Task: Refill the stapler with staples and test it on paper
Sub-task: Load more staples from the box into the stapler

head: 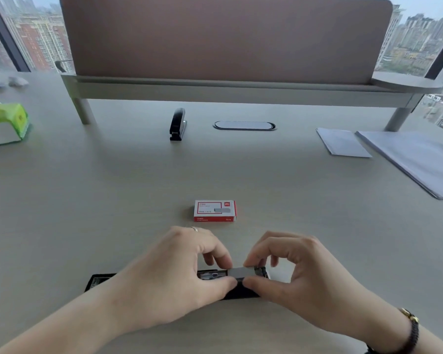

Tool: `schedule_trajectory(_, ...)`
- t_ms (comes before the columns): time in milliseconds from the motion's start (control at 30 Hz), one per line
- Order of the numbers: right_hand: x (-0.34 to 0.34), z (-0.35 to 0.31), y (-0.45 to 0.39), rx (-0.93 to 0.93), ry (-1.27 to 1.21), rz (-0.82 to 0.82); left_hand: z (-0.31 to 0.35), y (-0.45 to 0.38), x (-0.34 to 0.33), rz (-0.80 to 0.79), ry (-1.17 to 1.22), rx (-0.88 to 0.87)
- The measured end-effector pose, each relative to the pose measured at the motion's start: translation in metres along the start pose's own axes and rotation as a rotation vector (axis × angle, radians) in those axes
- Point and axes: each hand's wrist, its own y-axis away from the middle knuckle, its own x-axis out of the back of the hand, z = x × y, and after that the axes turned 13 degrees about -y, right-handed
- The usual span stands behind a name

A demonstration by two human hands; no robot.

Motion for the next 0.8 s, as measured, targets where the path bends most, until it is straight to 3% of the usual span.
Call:
schedule_trajectory(167, 0.0, 0.003, 0.001, -0.023, -0.019, 0.015, -0.001, 0.002, 0.0, -0.004, 0.018, -0.007)
schedule_trajectory(467, 0.001, 0.01, 0.004, -0.037, -0.033, 0.019, -0.003, 0.006, 0.002, 0.064, -0.045, -0.241)
schedule_trajectory(800, 0.001, 0.012, 0.002, -0.1, -0.056, 0.003, -0.005, 0.003, -0.001, 0.025, -0.138, -0.282)
